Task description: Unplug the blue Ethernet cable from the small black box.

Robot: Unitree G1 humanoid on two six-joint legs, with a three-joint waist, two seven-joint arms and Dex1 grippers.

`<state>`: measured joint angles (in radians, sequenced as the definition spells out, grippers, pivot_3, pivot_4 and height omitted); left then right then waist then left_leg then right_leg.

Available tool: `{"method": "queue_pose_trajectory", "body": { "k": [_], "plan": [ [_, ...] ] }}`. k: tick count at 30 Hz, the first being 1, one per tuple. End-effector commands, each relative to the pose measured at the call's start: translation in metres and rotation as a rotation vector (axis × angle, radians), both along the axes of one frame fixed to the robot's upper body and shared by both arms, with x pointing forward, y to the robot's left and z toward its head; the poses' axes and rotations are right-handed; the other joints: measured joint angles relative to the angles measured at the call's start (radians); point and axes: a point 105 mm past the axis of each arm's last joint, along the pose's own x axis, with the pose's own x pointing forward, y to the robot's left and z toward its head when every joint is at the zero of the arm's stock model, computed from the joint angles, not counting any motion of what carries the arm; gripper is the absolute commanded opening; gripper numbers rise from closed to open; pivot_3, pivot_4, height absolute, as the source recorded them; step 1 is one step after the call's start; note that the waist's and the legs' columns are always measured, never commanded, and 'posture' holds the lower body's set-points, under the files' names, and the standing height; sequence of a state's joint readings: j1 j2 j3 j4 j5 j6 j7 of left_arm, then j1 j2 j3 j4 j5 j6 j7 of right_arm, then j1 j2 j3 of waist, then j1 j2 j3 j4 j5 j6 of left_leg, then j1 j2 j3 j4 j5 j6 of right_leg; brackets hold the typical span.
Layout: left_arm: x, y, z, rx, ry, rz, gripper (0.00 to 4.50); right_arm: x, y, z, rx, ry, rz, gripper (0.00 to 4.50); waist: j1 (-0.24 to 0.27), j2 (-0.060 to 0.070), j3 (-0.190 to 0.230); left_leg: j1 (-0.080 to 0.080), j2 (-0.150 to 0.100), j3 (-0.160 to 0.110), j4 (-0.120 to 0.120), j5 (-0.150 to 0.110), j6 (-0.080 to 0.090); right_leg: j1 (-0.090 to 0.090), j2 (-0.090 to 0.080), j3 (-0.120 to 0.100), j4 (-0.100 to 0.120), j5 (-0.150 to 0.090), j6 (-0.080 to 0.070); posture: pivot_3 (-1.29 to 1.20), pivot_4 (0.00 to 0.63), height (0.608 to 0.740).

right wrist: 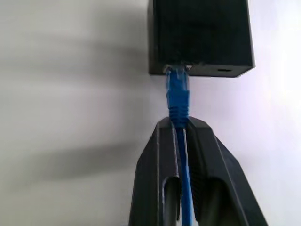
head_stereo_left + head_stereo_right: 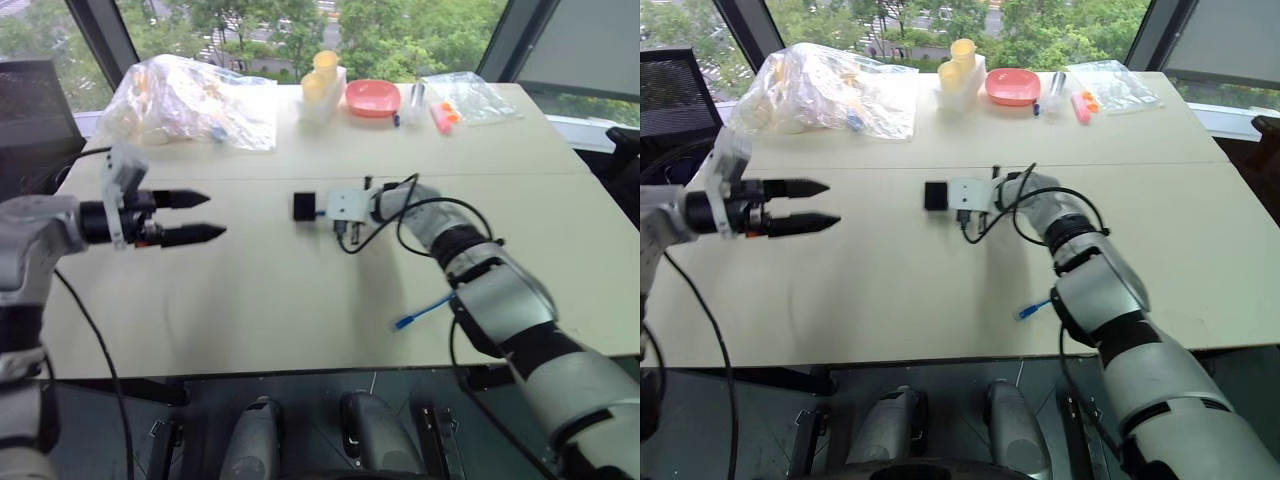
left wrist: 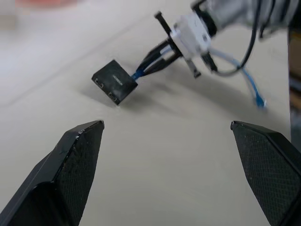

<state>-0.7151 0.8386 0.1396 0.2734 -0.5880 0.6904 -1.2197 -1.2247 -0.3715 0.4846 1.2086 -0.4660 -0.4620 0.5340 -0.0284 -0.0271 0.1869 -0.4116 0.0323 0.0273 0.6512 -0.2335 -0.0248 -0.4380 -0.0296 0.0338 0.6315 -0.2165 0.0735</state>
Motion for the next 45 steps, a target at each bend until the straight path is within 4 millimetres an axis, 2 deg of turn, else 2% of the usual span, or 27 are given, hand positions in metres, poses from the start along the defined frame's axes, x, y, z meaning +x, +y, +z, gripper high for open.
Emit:
{"method": "queue_pose_trajectory", "body": {
  "k": [1, 4, 9, 13, 22, 26, 33, 38, 41, 43, 45],
  "plan": [
    [0.037, 0.002, 0.042, -0.296, -0.044, 0.091, 4.5, -0.013, 0.032, 0.064, 0.147, -0.345, 0.169, 0.05, 0.003, -0.003, -0.001, -0.001, 0.0, 0.0, 0.0, 0.0, 0.0, -0.001, 0.0, 0.0, 0.0, 0.001, 0.003, 0.0, 0.15, 0.74],
    [0.051, -0.013, 0.038, -0.31, -0.01, 0.045, 4.5, -0.026, 0.035, 0.07, 0.155, -0.441, 0.228, 0.05, -0.02, -0.003, -0.001, -0.001, 0.0, 0.0, -0.003, 0.0, 0.0, -0.003, 0.001, 0.001, 0.0, 0.003, 0.006, 0.0, 0.15, 0.74],
    [0.07, -0.04, 0.031, -0.26, 0.008, 0.001, 4.5, -0.042, 0.033, 0.084, 0.174, -0.553, 0.247, 0.05, -0.019, -0.002, -0.001, -0.003, 0.0, 0.001, -0.006, -0.001, 0.002, -0.006, 0.002, 0.001, 0.001, 0.002, 0.007, 0.0, 0.15, 0.74],
    [0.075, -0.062, 0.029, -0.236, 0.016, -0.066, 4.5, -0.048, 0.032, 0.088, 0.167, -0.578, 0.236, 0.05, -0.016, -0.003, 0.0, -0.006, 0.0, 0.001, -0.003, -0.001, 0.002, -0.008, 0.002, 0.001, 0.0, 0.002, 0.007, 0.0, 0.15, 0.74],
    [0.079, -0.082, 0.038, -0.259, -0.007, -0.1, 4.5, -0.053, 0.032, 0.091, 0.161, -0.59, 0.223, 0.05, -0.016, -0.003, 0.0, -0.006, 0.0, 0.0, -0.002, -0.001, 0.002, -0.007, 0.002, 0.002, 0.0, 0.002, 0.007, 0.0, 0.15, 0.74],
    [0.076, -0.087, 0.036, -0.239, -0.005, -0.143, 3.34, -0.054, 0.032, 0.089, 0.146, -0.594, 0.219, 0.0, -0.017, -0.003, 0.0, -0.006, 0.0, 0.0, -0.002, -0.001, 0.002, -0.007, 0.002, 0.002, 0.0, 0.002, 0.007, 0.0, 0.15, 0.74],
    [0.074, -0.088, 0.04, -0.266, -0.005, -0.164, 0.59, -0.057, 0.035, 0.087, 0.141, -0.599, 0.232, 0.0, -0.016, -0.003, 0.0, -0.006, 0.0, 0.0, -0.002, -0.001, 0.002, -0.007, 0.002, 0.002, 0.0, 0.002, 0.007, 0.0, 0.15, 0.74],
    [0.074, -0.084, 0.041, -0.287, 0.005, -0.152, 0.49, -0.06, 0.035, 0.085, 0.157, -0.579, 0.235, 0.0, -0.016, -0.003, 0.0, -0.006, 0.0, 0.0, -0.002, -0.001, 0.002, -0.007, 0.002, 0.002, 0.0, 0.002, 0.007, 0.0, 0.15, 0.74],
    [0.073, -0.075, 0.04, -0.319, 0.017, -0.141, 0.49, -0.066, 0.021, 0.072, 0.173, -0.486, 0.218, 1.07, -0.016, -0.003, 0.0, -0.006, 0.0, 0.0, -0.002, -0.001, 0.002, -0.007, 0.002, 0.002, 0.0, 0.002, 0.007, 0.0, 0.15, 0.74],
    [0.071, -0.067, 0.038, -0.334, 0.03, -0.139, 0.49, -0.07, 0.006, 0.064, 0.271, -0.381, 0.149, 2.04, -0.016, -0.003, 0.0, -0.007, 0.0, 0.0, -0.002, -0.001, 0.002, -0.007, 0.002, 0.001, 0.0, 0.002, 0.007, 0.0, 0.15, 0.74],
    [0.069, -0.062, 0.037, -0.344, 0.04, -0.14, 0.49, -0.078, -0.004, 0.048, 0.35, -0.221, 0.107, 3.03, -0.014, -0.003, 0.0, -0.007, 0.0, 0.0, -0.002, -0.001, 0.002, -0.007, 0.002, 0.001, 0.0, 0.002, 0.007, 0.0, 0.15, 0.74]
  ]
}}
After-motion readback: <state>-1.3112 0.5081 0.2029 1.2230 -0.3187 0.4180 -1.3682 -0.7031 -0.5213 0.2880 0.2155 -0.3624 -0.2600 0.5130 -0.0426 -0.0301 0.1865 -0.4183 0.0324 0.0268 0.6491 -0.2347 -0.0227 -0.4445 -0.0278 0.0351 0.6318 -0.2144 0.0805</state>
